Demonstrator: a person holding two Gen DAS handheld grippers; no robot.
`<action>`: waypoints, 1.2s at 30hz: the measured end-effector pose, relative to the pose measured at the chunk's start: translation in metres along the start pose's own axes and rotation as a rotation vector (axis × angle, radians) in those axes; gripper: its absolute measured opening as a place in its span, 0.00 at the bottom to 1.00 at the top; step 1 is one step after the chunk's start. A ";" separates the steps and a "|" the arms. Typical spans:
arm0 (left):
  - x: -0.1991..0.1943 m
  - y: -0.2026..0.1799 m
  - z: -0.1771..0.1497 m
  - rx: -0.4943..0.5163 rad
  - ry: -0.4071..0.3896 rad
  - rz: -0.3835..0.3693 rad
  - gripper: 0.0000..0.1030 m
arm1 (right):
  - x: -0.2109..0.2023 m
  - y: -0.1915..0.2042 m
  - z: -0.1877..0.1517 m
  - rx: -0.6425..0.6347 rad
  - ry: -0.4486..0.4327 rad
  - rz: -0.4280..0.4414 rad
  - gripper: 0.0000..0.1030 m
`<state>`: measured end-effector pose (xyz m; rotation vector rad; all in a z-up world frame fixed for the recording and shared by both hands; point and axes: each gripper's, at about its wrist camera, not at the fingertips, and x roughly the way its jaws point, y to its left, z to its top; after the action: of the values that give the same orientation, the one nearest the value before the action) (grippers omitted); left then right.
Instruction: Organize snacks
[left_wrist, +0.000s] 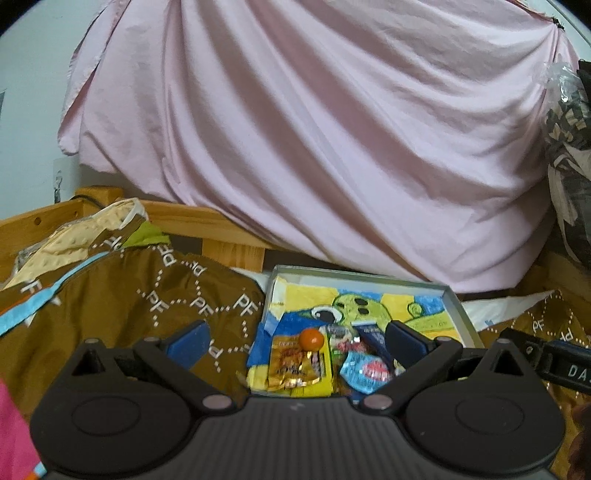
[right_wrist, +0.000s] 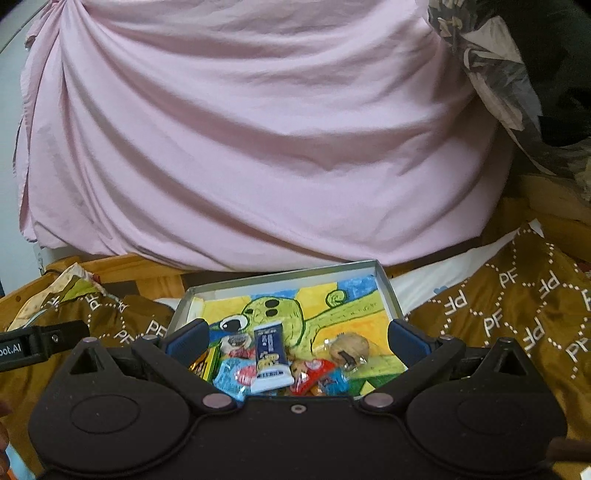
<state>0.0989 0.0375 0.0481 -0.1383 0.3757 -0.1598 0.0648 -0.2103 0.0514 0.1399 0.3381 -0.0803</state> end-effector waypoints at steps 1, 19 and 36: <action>-0.003 0.000 -0.002 0.002 0.004 0.003 1.00 | -0.004 -0.001 -0.001 0.001 0.002 0.001 0.99; -0.049 0.002 -0.039 -0.002 0.039 0.033 1.00 | -0.045 0.011 -0.033 -0.105 0.098 0.001 0.99; -0.063 0.000 -0.065 -0.003 0.058 0.039 1.00 | -0.068 0.011 -0.050 -0.111 0.124 -0.027 0.99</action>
<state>0.0166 0.0423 0.0105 -0.1292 0.4366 -0.1252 -0.0138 -0.1880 0.0291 0.0303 0.4676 -0.0798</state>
